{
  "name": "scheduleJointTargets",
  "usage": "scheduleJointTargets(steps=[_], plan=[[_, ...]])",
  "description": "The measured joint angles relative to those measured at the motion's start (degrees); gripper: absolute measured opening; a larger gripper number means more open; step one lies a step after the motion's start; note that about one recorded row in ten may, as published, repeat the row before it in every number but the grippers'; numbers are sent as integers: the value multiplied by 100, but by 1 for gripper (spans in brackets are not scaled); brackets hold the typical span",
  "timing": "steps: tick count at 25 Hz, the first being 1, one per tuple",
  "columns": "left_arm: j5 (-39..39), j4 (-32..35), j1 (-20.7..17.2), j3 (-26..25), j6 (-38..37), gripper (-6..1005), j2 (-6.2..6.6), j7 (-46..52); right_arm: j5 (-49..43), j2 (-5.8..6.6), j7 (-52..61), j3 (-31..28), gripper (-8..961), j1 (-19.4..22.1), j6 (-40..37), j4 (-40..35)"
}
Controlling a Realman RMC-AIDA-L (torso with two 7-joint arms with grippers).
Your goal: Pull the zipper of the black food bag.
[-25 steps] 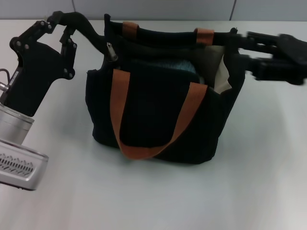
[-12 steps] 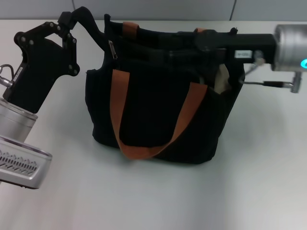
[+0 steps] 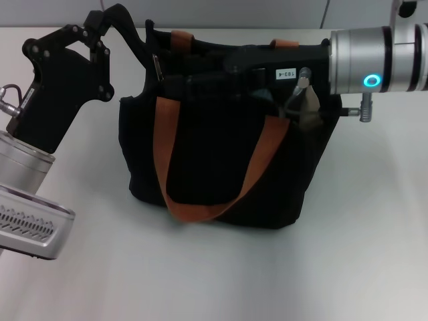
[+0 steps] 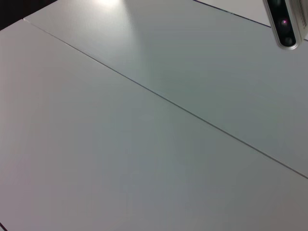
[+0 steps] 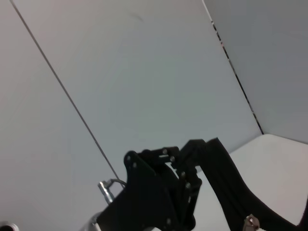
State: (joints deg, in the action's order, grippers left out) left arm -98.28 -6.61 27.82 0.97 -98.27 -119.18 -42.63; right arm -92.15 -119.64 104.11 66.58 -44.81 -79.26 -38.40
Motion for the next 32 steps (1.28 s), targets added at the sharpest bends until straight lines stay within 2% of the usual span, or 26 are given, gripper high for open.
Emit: scheduleJointTargets(steps=[5, 12, 15, 32], plan=[[3, -14, -21, 13, -82, 19, 0, 0, 185, -11, 0, 342, 801, -37, 313, 8], [3, -19, -42, 72, -147, 22, 0, -58, 247, -8, 18, 415, 725, -179, 404, 110], [3, -18, -42, 78, -149, 23, 0, -62, 249, -11, 33, 425, 531, -359, 519, 409], [-82, -15, -10, 78, -202, 28, 0, -62, 312, -16, 31, 701, 530, -550, 988, 497]])
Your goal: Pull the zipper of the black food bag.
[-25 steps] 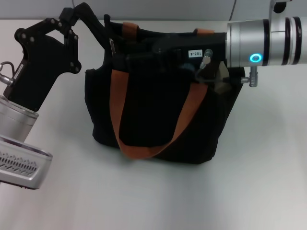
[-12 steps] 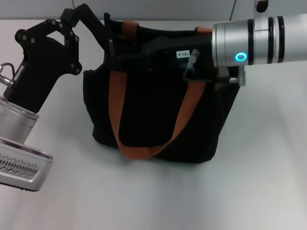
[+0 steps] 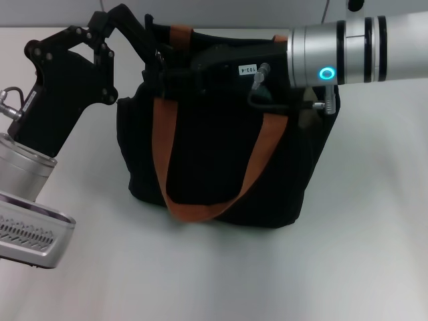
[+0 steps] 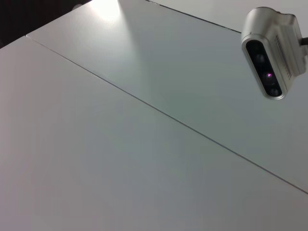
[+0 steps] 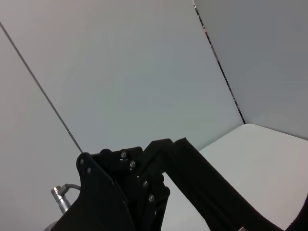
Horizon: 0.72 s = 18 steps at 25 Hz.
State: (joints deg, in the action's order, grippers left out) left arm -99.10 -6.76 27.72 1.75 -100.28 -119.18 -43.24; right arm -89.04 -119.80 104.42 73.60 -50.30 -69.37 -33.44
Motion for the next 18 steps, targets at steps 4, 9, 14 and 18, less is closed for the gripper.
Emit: scheduleJointTargets(steps=[4, 9, 14, 18], plan=[[-10, 0, 9, 0, 0, 30, 0, 0, 1, 0, -7, 20, 511, -13, -8, 1], [-14, 3, -9, -10, -8, 32, 0, 0, -17, 32, -11, 18, 314, 221, -191, -195], [-14, 0, -17, 2, -18, 33, 0, 0, -8, 45, -1, 10, 319, 674, -273, -708], [-42, -1, -13, 1, -34, 35, 0, 0, -8, 43, 3, 12, 317, 682, -284, -712]])
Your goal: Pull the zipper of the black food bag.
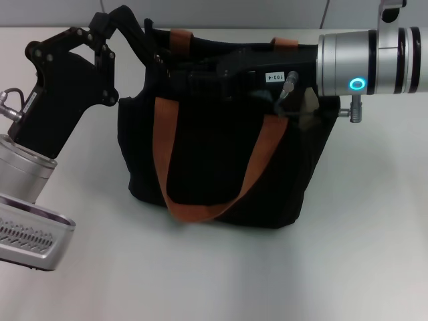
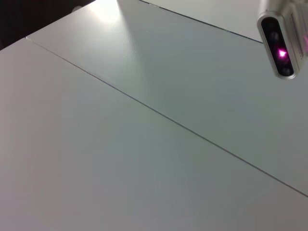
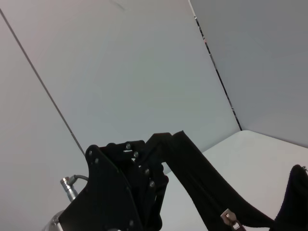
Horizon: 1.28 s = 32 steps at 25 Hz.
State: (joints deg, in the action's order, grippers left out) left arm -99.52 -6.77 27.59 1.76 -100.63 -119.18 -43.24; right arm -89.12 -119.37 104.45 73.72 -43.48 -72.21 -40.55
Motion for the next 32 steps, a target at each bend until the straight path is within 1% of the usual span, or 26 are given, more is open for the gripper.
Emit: scheduleJointTargets(steps=[6, 11, 15, 17, 18, 22, 25, 30, 32], plan=[[-24, 0, -1, -1, -47, 37, 0, 0, -19, -13, -28, 9, 228, -62, 57, 29], [-25, 0, -5, -1, -54, 38, 0, 0, -52, -13, -39, 11, 241, -122, 208, -1], [-25, 0, -5, 0, -56, 40, 0, 0, -236, -23, -49, 43, 243, -259, 367, 51], [-26, 0, -3, 0, -57, 41, 0, 0, -280, -34, -50, 153, 244, -326, 494, 84], [-28, 2, -3, 1, -52, 41, 0, 0, -275, -34, -47, 306, 247, -375, 626, 101], [-28, 7, -17, 0, -28, 42, 0, 0, -253, -36, -46, 463, 261, -427, 792, 110], [-28, 5, -34, 0, -27, 43, 0, 0, -217, -43, -47, 596, 258, -486, 991, 112], [-25, 19, -46, 0, -27, 45, 0, 0, -205, -43, -44, 695, 253, -527, 1106, 97], [-25, 22, -46, -4, -27, 46, 0, 0, -203, -43, -47, 716, 224, -539, 1103, 93]])
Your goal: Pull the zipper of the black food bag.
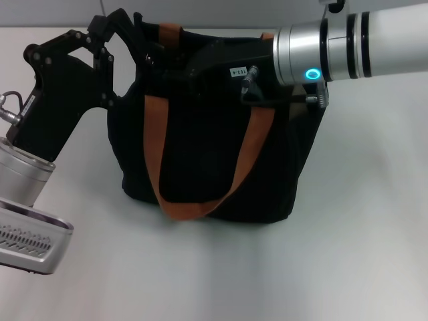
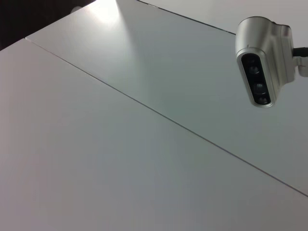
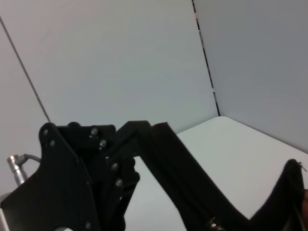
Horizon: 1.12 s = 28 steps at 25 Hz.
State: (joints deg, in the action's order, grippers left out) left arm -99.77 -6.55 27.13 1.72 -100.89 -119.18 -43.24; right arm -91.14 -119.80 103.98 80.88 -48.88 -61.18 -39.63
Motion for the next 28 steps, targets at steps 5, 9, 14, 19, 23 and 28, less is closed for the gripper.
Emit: scheduleJointTargets(steps=[5, 9, 14, 19, 23, 28], plan=[[21, 26, 1, -42, 20, 47, 0, 0, 1, 1, -34, 81, 153, 41, -46, -111], [44, 43, 3, -100, 66, 49, 4, 0, 1, 1, -93, 83, 107, 107, -133, -184], [47, 49, -8, -142, 82, 51, 8, 0, 26, 13, -102, 32, 92, 247, -215, -317], [51, 43, -49, -174, 132, 52, 9, -173, 35, 39, -73, 27, 70, 468, -374, -575], [43, 1, -98, -208, 229, 54, 8, -354, 15, 44, -68, 24, 33, 546, -437, -651], [33, 37, -250, -207, 231, 55, 13, -357, 9, 45, -37, 24, 7, 573, -440, -657]])
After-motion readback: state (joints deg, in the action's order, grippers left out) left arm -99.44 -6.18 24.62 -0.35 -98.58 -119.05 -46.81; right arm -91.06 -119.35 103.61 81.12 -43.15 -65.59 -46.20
